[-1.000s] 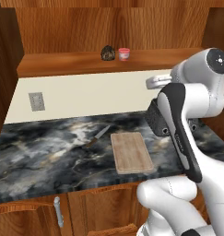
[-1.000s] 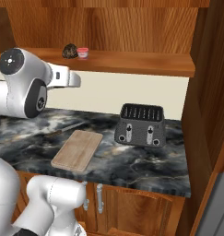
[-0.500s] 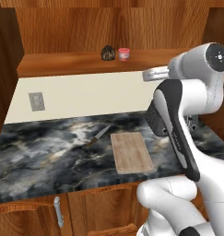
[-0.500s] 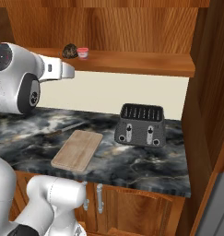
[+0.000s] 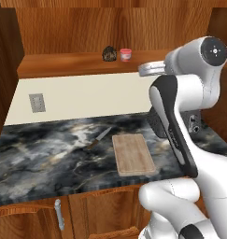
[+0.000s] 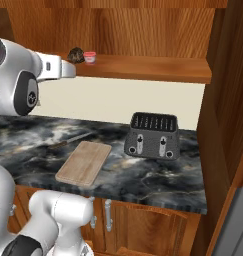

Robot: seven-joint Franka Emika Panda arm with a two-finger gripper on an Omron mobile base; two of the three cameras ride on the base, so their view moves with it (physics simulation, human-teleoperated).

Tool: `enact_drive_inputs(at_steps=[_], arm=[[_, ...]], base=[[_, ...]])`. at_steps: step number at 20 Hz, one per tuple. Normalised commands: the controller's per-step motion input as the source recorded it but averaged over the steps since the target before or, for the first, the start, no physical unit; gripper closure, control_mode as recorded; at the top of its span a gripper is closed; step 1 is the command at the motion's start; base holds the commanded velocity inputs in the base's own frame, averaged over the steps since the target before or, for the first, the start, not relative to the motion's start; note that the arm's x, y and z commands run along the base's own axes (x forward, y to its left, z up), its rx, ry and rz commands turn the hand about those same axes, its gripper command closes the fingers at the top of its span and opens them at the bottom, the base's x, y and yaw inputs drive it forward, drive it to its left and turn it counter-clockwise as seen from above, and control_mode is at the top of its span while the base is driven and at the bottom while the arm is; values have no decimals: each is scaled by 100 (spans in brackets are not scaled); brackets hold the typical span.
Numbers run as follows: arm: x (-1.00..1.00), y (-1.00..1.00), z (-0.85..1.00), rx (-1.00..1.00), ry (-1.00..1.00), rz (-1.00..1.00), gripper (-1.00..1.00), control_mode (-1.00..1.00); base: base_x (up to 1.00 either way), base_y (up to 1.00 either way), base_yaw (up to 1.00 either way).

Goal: Pick the bread, place it on the cutting board, pick the jam, place it on the counter, and close the cabinet.

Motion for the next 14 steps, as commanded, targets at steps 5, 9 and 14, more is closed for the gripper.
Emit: enact_drive_inputs(at_steps=[5,9,14], arm=[[24,4,13,0,5,1,-100,-100],[25,8,4,0,7,1,-100,-100],[28,5,1,0,3,1,-100,-100]], base=[[0,0,0],[0,0,0],[0,0,0]])
